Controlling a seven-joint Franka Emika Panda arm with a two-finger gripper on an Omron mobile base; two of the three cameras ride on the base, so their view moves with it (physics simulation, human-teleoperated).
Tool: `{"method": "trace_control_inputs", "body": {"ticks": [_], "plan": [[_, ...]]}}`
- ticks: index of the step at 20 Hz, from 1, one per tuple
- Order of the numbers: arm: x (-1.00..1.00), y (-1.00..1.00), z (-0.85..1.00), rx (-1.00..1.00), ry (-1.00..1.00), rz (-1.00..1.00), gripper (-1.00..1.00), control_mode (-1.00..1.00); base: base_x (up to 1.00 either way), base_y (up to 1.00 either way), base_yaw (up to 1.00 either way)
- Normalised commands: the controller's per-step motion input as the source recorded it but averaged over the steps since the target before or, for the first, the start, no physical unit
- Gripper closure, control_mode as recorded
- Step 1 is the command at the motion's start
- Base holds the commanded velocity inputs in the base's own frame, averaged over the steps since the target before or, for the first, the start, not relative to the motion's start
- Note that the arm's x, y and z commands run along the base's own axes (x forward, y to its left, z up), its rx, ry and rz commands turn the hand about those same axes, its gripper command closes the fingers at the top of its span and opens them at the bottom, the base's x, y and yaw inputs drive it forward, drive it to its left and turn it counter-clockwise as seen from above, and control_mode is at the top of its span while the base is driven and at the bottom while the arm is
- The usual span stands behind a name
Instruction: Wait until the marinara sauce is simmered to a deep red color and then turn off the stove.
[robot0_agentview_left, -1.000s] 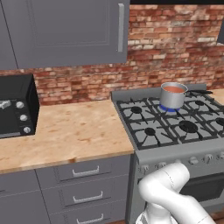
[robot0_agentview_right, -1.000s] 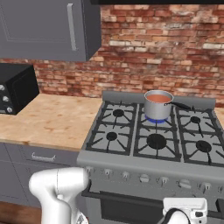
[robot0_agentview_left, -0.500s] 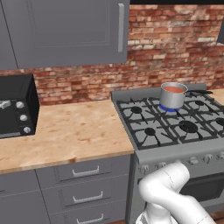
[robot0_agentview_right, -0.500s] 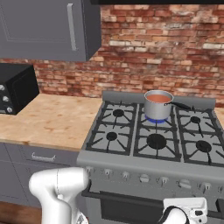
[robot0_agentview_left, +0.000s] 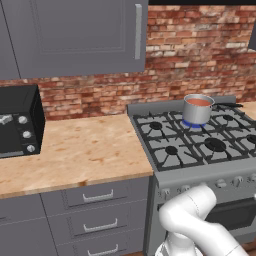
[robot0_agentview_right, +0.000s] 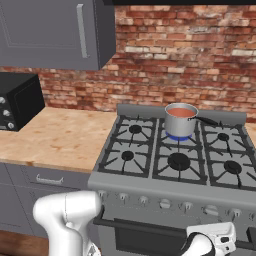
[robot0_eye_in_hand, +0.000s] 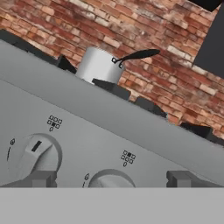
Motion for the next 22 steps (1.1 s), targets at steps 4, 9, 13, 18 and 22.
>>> {"method": "trace_control_inputs", "body": {"ticks": [4, 9, 13, 18, 22], "plan": [[0.23, 0.00, -0.13, -0.07, 0.00, 0.00, -1.00, -1.00, 0.00, 0.00, 0.00], [0.26, 0.00, -0.17, -0.09, 0.00, 0.00, -1.00, -1.00, 0.00, 0.00, 0.00], [0.23, -0.01, -0.22, -0.07, 0.00, 0.00, -1.00, -1.00, 0.00, 0.00, 0.00], [0.04, -0.20, -0.23, -0.05, 0.00, 0.00, -1.00, -1.00, 0.00, 0.00, 0.00], [0.00, -0.27, -0.21, -0.04, 0.00, 0.00, -1.00, -1.00, 0.00, 0.00, 0.00]]}}
